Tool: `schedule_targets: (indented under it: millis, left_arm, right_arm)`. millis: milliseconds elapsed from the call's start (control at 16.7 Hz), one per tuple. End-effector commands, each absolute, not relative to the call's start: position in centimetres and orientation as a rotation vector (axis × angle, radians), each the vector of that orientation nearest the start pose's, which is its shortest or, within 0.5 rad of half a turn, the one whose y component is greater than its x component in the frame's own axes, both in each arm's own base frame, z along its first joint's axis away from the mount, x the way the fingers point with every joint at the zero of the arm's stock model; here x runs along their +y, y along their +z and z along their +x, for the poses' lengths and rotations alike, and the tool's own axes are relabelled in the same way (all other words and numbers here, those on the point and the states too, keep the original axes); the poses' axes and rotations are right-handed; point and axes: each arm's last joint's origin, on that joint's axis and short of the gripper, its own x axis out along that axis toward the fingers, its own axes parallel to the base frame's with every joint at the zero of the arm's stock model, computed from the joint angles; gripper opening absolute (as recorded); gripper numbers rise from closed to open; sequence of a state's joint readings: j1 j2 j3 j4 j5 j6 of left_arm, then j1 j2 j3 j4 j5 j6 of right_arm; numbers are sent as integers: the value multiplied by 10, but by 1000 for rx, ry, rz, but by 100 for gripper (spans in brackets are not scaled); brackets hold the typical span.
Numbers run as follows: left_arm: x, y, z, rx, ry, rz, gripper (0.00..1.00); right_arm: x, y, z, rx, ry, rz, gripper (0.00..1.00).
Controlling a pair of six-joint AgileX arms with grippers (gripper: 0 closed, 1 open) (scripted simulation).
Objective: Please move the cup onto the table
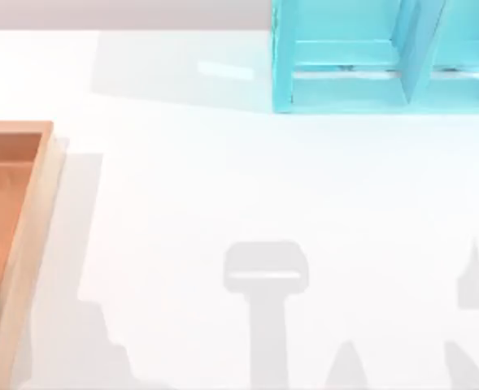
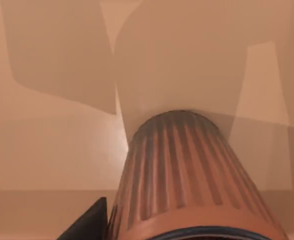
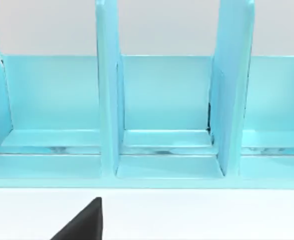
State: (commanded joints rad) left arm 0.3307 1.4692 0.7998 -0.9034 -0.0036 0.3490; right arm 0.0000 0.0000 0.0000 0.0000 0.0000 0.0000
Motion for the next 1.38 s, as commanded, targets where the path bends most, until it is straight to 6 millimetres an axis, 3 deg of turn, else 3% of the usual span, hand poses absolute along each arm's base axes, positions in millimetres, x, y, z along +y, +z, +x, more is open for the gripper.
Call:
schedule_targets:
  millis: [660,1380]
  left_arm:
    - [75,158,216,1574,-14,18,2]
    - [79,163,215,1574,-3,-1,0]
  right_arm:
    - [-1,160,106,0,0,0,100]
    - [-1,160,106,0,0,0,100]
